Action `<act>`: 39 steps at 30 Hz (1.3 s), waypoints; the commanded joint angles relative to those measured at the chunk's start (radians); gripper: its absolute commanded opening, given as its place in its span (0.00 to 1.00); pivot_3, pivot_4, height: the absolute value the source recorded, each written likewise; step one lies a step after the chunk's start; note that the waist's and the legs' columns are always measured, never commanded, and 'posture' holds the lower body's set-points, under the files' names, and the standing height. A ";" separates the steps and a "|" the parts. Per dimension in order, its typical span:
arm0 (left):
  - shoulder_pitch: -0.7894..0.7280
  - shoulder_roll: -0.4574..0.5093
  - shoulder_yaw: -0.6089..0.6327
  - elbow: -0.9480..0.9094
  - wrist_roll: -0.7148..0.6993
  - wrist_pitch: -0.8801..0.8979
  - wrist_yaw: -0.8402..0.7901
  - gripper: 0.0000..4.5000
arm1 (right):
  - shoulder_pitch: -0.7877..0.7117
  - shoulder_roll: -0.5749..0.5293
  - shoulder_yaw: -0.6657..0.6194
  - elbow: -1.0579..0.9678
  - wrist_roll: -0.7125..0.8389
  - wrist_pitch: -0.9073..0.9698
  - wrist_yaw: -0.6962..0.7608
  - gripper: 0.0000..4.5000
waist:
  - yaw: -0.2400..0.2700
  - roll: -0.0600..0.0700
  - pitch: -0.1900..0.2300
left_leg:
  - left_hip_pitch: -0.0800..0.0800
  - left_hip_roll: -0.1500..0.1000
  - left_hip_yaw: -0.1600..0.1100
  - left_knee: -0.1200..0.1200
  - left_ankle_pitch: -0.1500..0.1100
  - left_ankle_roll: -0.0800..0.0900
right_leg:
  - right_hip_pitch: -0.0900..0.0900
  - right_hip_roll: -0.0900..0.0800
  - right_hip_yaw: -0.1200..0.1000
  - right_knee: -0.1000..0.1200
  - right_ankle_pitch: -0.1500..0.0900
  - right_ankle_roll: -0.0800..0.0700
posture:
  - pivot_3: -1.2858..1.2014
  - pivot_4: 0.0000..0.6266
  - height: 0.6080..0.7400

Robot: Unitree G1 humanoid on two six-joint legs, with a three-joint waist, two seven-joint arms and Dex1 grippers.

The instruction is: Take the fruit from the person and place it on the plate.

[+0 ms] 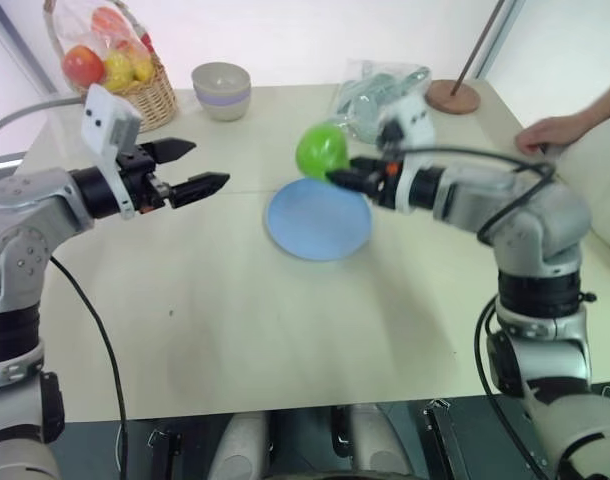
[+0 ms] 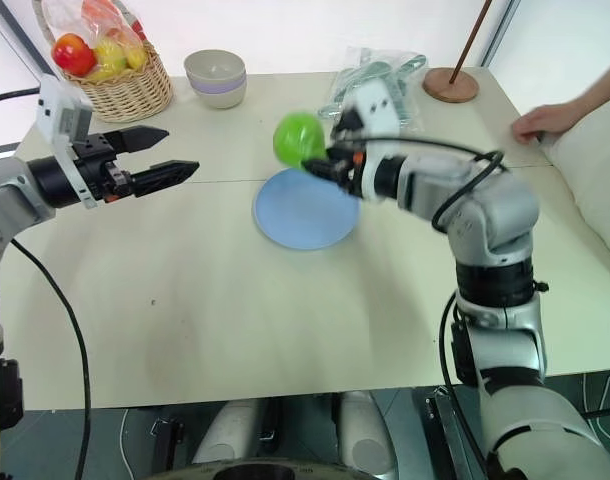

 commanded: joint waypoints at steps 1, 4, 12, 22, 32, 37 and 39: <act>0.025 0.056 0.023 -0.027 0.003 -0.011 -0.055 1.00 | 0.041 -0.017 0.072 -0.027 -0.068 -0.107 0.051 0.41 | 0.000 0.000 0.000 | 0.000 0.000 0.000 0.000 0.000 0.000 | 0.000 0.001 0.000 0.000 0.000 0.000 | 0.52 0.24 1.00; 0.043 0.081 0.025 -0.026 -0.002 -0.005 -0.080 1.00 | 0.084 -0.011 0.134 -0.004 -0.122 -0.176 0.085 0.41 | 0.002 0.000 0.000 | 0.000 0.001 0.000 0.000 0.000 0.000 | 0.000 0.001 0.000 0.000 0.000 0.000 | 0.52 0.24 1.00; 0.091 0.112 0.036 -0.042 -0.009 0.005 -0.107 1.00 | 0.105 0.024 0.180 0.115 -0.216 -0.282 0.126 0.41 | 0.004 0.000 0.000 | 0.000 0.001 0.000 0.000 0.000 0.000 | 0.000 0.001 0.000 0.000 0.000 0.000 | 0.52 0.24 1.00; 0.155 0.157 0.054 -0.091 -0.053 0.036 -0.160 1.00 | 0.108 0.042 0.172 0.173 -0.283 -0.330 0.161 0.41 | 0.004 0.000 0.000 | 0.000 0.001 0.000 0.000 0.000 0.000 | 0.000 0.001 0.000 0.000 0.000 0.000 | 0.52 0.24 1.00; 0.151 0.162 0.045 -0.087 -0.050 0.030 -0.169 1.00 | 0.104 0.043 0.158 0.197 -0.322 -0.362 0.173 0.99 | 0.004 0.000 0.000 | 0.000 0.001 0.000 0.000 0.000 0.000 | 0.000 0.001 0.000 0.000 0.000 0.000 | 0.52 0.24 1.00; 0.145 0.160 0.040 -0.083 -0.046 0.025 -0.171 1.00 | 0.101 0.017 0.128 0.167 -0.316 -0.338 0.186 0.99 | 0.004 0.000 0.000 | 0.000 0.001 0.000 0.000 0.000 0.000 | 0.000 0.001 0.000 0.000 0.000 0.000 | 0.52 0.24 1.00; 0.149 0.159 0.044 -0.088 -0.049 0.027 -0.171 1.00 | 0.102 -0.026 0.088 0.110 -0.294 -0.305 0.203 0.99 | 0.007 0.000 0.000 | 0.000 0.000 0.000 0.000 0.000 0.000 | 0.000 0.001 0.000 0.000 0.000 0.000 | 0.52 0.24 1.00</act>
